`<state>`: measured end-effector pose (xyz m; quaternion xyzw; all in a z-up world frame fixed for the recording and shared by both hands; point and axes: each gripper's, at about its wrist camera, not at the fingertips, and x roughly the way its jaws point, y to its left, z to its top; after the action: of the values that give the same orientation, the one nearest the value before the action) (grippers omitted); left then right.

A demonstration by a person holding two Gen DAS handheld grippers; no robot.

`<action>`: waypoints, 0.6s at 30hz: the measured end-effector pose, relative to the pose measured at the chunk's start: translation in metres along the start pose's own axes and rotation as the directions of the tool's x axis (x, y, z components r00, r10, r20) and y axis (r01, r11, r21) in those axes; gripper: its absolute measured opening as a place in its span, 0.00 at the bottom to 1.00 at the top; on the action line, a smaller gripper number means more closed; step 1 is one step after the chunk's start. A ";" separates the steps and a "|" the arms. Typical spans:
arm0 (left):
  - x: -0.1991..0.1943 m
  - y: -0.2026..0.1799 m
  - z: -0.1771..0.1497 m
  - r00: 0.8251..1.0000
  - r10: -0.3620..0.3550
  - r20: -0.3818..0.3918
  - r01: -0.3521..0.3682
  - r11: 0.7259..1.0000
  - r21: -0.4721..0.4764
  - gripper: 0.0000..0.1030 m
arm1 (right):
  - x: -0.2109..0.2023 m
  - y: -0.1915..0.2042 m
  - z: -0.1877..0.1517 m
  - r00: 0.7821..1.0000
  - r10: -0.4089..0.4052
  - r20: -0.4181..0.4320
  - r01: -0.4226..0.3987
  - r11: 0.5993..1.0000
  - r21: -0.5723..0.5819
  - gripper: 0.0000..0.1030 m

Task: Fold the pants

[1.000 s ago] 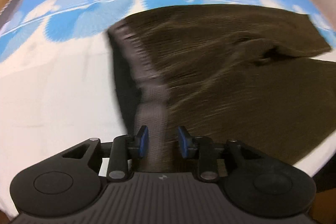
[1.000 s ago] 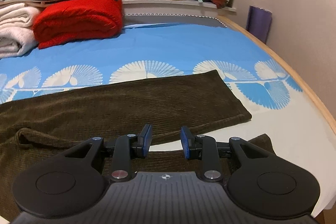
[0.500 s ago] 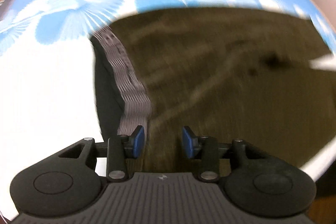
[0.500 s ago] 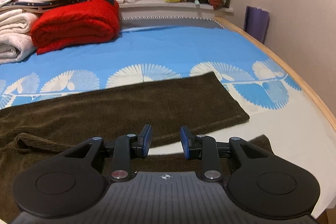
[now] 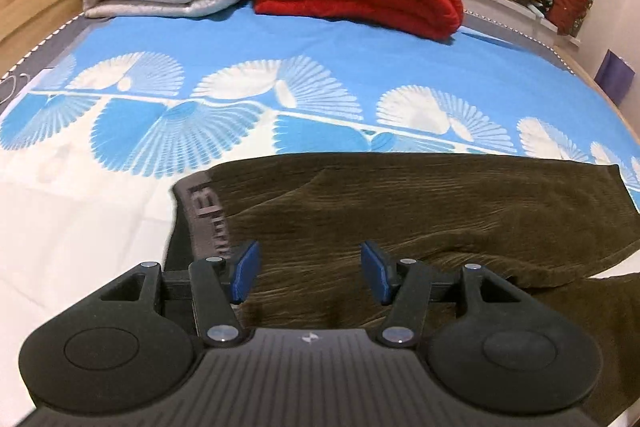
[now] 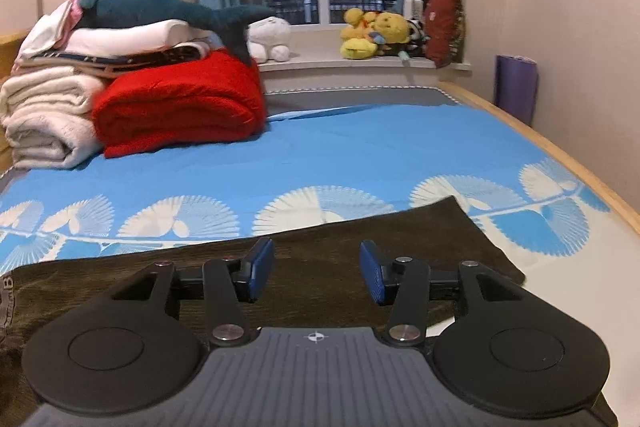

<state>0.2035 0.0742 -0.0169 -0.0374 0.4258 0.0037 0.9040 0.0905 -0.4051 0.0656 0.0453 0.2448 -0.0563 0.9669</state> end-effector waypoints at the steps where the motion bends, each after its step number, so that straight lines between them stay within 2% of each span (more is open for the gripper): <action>1: 0.001 -0.006 0.003 1.000 -0.002 0.008 0.002 1.000 0.009 0.59 | 0.002 0.006 0.001 1.000 0.007 -0.002 -0.007 1.000 -0.015 0.48; 6: 0.009 -0.025 0.013 0.999 0.002 0.045 -0.003 1.000 0.031 0.59 | 0.016 0.029 0.006 0.999 0.018 -0.038 -0.019 0.999 -0.037 0.48; 10: 0.032 -0.033 0.036 0.998 0.058 -0.005 -0.057 0.996 0.068 0.59 | 0.028 0.037 0.008 0.995 0.030 -0.091 -0.030 1.000 -0.001 0.48; 14: 0.053 -0.030 0.063 0.995 0.080 0.052 -0.085 0.993 0.088 0.59 | 0.038 0.042 0.010 0.992 0.046 -0.119 -0.042 0.999 0.033 0.48; 16: 0.063 -0.023 0.063 0.991 0.090 0.101 -0.101 0.989 0.108 0.59 | 0.041 0.047 0.009 0.991 0.043 -0.126 -0.042 0.999 0.013 0.48; 18: 0.078 -0.014 0.059 0.993 0.089 0.083 -0.100 0.984 0.144 0.58 | 0.043 0.054 0.008 0.992 0.035 -0.120 -0.040 0.998 -0.039 0.48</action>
<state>0.2993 0.0629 -0.0381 0.0503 0.3915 0.0165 0.9187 0.1390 -0.3560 0.0558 0.0330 0.3022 -0.0303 0.9522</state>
